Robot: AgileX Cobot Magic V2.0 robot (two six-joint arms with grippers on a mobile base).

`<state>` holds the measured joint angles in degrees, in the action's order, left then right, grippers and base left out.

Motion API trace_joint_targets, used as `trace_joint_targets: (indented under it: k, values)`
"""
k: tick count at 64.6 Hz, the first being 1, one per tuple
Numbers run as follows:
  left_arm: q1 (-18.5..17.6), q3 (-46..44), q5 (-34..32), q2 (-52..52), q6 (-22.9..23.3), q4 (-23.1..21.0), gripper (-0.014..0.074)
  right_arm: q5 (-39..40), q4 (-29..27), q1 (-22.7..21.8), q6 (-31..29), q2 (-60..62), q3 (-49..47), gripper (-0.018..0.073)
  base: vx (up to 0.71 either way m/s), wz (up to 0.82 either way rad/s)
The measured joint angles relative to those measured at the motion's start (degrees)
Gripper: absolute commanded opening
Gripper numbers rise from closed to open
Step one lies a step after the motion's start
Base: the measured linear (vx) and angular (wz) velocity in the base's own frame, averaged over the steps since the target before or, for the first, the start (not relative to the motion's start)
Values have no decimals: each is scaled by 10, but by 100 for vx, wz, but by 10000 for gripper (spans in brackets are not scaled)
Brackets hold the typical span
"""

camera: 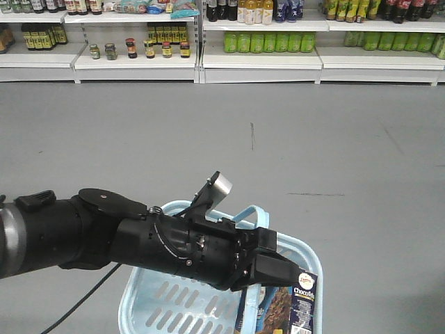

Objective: Left arm holds basket, right arm returns cookies
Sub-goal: 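Turn the base away from the drink shelves, keeping the basket held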

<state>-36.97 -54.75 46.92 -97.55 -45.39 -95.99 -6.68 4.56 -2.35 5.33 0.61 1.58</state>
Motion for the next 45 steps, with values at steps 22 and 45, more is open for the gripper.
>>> trace_joint_targets:
  k: [22, 45]
  values:
    - [0, 0, 1, 0, 0, -1, -7, 0, 0, 0, 0, 0, 0, -8, 33, 2]
    - [0, 0, 1, 0, 0, -1, -7, 0, 0, 0, 0, 0, 0, -8, 34, 0]
